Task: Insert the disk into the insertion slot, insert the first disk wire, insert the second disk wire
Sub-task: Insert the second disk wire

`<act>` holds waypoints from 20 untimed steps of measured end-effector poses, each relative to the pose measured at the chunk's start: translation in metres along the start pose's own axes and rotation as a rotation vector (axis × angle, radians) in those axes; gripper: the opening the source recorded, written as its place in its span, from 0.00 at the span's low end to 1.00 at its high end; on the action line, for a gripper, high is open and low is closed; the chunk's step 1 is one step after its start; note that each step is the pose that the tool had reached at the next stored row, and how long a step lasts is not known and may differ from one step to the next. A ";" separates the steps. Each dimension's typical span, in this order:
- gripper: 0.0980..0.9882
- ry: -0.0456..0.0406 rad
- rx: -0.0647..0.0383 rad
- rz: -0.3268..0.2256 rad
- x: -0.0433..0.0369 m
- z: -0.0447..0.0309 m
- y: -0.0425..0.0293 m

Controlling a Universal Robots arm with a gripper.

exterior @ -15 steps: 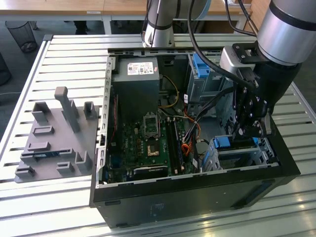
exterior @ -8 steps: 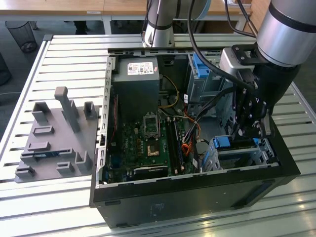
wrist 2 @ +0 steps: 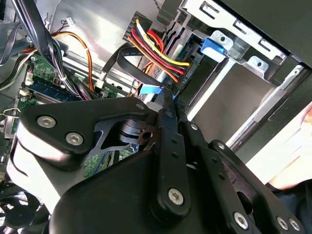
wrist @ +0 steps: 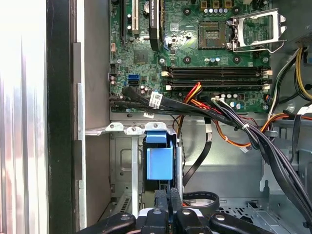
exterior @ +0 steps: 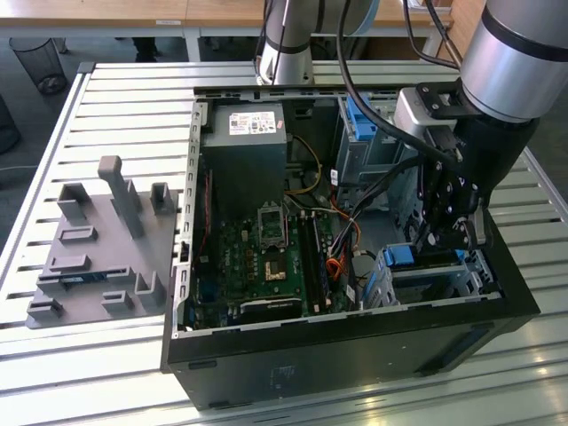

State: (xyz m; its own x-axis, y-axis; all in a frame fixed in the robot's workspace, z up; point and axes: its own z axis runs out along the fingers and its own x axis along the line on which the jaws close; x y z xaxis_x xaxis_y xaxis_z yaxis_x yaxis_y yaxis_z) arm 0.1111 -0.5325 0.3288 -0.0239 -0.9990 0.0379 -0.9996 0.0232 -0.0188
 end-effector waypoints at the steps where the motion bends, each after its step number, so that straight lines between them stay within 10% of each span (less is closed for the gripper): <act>1: 0.05 0.0000 0.000 0.000 0.0000 0.0000 0.0000; 16: 0.13 -0.0001 0.000 0.000 0.0003 -0.0105 -0.0002; 20: 0.01 -0.0001 -0.001 0.000 0.0005 -0.0137 -0.0003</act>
State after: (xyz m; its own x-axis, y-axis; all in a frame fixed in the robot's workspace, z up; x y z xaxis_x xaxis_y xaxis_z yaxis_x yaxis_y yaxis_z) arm 0.1112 -0.5325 0.3425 -0.0239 -0.9990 0.0378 -0.9996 0.0233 -0.0183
